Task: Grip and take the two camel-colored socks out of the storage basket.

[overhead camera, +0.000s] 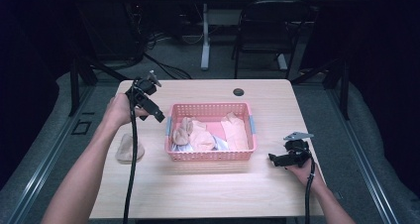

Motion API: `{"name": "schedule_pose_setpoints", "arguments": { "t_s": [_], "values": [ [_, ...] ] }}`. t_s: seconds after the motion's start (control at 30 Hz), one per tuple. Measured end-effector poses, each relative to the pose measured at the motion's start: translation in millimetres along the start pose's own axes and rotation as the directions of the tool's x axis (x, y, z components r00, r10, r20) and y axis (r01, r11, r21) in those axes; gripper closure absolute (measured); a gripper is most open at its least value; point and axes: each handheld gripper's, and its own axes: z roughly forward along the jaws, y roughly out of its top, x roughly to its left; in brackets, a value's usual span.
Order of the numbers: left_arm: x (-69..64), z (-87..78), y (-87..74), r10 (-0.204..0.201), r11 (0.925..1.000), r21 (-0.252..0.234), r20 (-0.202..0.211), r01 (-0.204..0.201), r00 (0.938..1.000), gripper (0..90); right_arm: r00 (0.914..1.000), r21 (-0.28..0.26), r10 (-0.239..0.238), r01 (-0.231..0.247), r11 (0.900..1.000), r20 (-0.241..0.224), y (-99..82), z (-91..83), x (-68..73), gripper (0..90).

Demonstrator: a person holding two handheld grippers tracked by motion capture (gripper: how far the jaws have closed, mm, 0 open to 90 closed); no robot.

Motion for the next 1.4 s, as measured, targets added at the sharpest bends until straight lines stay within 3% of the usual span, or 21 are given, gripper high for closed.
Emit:
{"name": "schedule_pose_setpoints", "arguments": {
  "t_s": [0.2,0.53,0.67,0.97,1.1,1.3,1.4],
  "values": [
    [-12.9,10.3,11.5,0.022,0.9997,-0.011,0.023,-0.022,0.9995,0.3,1.0,-0.001,0.0,0.0,1.0,0.0,0.0,0.1,0.0,0.0],
    [-39.7,30.2,20.3,0.042,0.997,-0.068,0.104,-0.035,0.9936,4.4,1.0,-0.002,0.0,0.0,1.0,0.0,0.0,0.1,0.0,0.0],
    [-48.7,46.4,19.1,0.064,0.9971,-0.048,0.108,-0.059,0.9921,9.6,1.0,-0.002,-0.001,0.001,1.0,0.0,0.0,0.1,0.1,0.0],
    [-54.2,71.6,16.9,0.074,0.9971,-0.027,0.103,-0.071,0.9919,17.7,1.0,-0.001,0.0,0.0,1.0,-0.001,0.0,0.1,0.0,0.0],
    [-56.8,81.4,22.5,0.075,0.9969,-0.029,0.093,-0.073,0.9928,19.4,1.0,-0.001,-0.001,0.001,1.0,0.0,0.0,0.1,0.0,0.0],
    [-54.9,98.2,25.8,0.044,0.9988,-0.026,0.088,-0.042,0.9951,22.1,1.0,-0.002,-0.001,0.001,1.0,0.001,-0.2,0.0,0.0,0.0],
    [-59.5,105.7,25.2,0.052,0.9986,-0.007,0.074,-0.052,0.9959,23.4,1.0,-0.001,-0.001,0.001,1.0,0.0,-0.1,0.0,0.0,0.0]
  ]
}}
